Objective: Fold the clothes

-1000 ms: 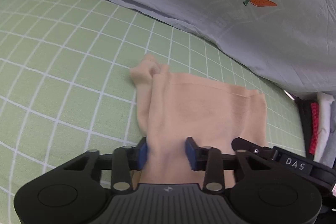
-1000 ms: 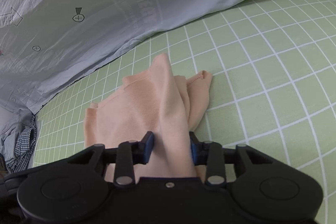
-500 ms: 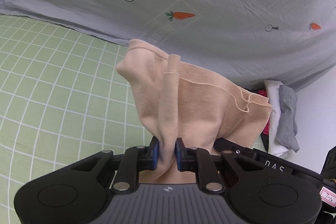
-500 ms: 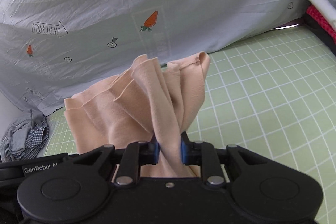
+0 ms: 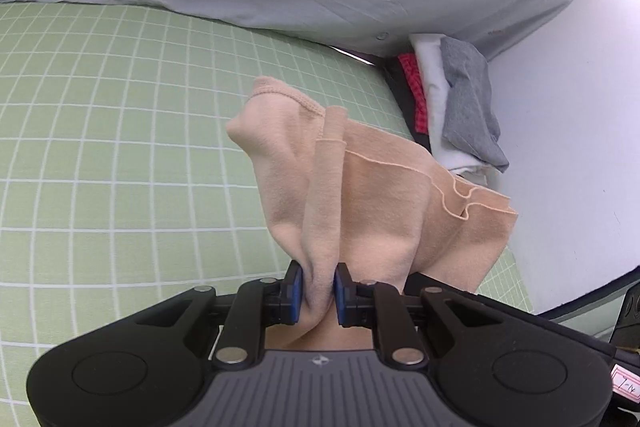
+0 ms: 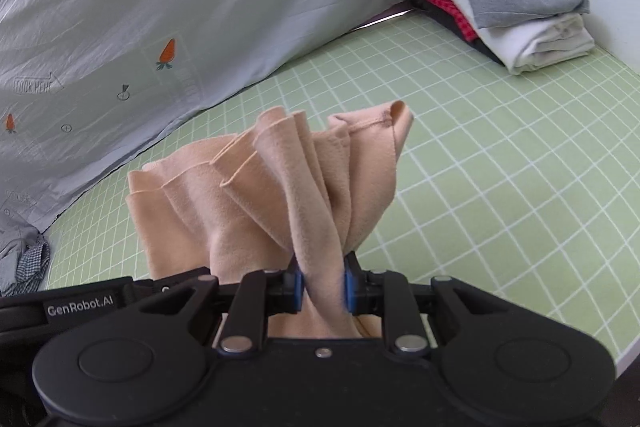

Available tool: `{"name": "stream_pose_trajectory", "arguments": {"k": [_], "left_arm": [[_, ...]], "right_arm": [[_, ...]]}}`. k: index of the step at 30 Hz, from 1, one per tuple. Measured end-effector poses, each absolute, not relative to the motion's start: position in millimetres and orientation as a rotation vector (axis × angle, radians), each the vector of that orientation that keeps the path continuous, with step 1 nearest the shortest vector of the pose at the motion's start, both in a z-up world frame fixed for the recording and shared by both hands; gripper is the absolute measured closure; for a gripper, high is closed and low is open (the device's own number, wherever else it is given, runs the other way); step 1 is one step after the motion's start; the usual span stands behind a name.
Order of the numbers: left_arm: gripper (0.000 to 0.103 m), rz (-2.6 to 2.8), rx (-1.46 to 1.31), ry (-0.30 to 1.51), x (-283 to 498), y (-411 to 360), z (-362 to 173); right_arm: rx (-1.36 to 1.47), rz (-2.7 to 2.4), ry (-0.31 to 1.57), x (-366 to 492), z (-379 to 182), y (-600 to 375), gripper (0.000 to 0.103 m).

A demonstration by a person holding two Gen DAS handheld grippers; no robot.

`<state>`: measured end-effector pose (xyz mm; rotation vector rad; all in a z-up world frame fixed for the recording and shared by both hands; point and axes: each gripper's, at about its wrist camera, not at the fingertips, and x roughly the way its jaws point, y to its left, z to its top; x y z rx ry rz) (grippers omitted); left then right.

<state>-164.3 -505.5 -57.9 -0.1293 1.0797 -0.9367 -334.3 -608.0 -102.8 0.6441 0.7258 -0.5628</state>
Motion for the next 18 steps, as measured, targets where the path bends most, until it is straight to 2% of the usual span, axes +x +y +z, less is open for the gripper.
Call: {"name": "stream_pose_trajectory", "arguments": {"k": [7, 12, 18], "left_arm": [[0.086, -0.889, -0.162, 1.021, -224, -621, -55], [0.087, -0.895, -0.236, 1.037, -248, -712, -50], [0.087, -0.986, -0.225, 0.97, -254, -814, -22]], "right_arm": [[0.629, -0.482, 0.689, -391, -109, -729, 0.084], [0.564, -0.476, 0.639, -424, -88, -817, 0.084], [0.505, -0.511, 0.558, -445, -58, -909, 0.084]]}}
